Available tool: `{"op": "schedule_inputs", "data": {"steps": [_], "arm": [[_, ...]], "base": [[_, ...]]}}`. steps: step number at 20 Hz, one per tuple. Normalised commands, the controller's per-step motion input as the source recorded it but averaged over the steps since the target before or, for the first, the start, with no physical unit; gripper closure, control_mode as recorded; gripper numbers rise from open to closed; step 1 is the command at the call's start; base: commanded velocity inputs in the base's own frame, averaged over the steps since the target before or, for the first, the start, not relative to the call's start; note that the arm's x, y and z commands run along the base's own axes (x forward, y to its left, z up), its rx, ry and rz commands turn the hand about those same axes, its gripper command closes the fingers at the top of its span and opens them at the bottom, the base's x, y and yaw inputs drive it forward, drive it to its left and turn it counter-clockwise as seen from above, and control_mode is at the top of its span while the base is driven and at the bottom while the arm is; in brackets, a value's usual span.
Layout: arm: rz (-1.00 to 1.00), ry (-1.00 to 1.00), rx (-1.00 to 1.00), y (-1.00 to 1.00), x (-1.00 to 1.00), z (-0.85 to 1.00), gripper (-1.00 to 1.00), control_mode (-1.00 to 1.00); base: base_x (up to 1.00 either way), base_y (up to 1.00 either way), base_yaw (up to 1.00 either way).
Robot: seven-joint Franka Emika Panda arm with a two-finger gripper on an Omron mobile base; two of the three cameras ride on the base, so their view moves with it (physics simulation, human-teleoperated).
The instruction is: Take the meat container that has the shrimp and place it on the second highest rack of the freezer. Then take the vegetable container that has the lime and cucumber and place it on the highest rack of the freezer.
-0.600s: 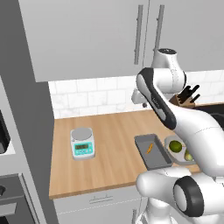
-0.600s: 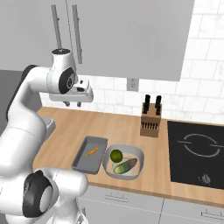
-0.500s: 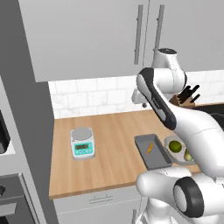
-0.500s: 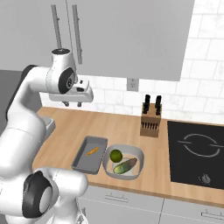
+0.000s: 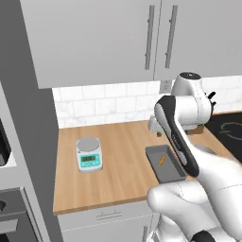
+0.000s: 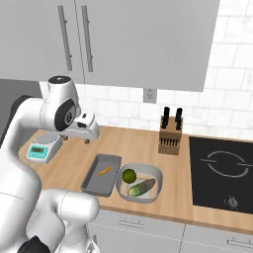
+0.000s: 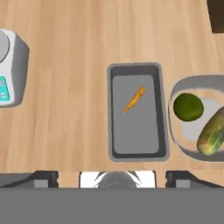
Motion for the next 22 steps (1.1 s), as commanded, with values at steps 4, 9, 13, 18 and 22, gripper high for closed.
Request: {"op": "schedule_inputs", "data": {"steps": [4, 9, 13, 18, 22], "arm": [[-0.27, 0.01, 0.18, -0.47, -0.6, -0.87, -1.0, -1.0], [-0.27, 0.07, 0.18, -0.54, -0.22, -0.82, -1.0, -1.0], [-0.28, 0.1, 0.17, -0.46, -0.22, -0.68, -1.0, -1.0], [-0.31, 0.16, 0.14, -0.36, -0.13, -0.63, -1.0, -1.0], [-0.36, 0.16, 0.11, -0.28, 0.04, -0.48, -1.0, -1.0]], "base": [[0.0, 0.0, 0.0], [0.0, 0.0, 0.0], [0.0, 0.0, 0.0], [0.0, 0.0, 0.0], [0.0, 0.0, 0.0]]}}
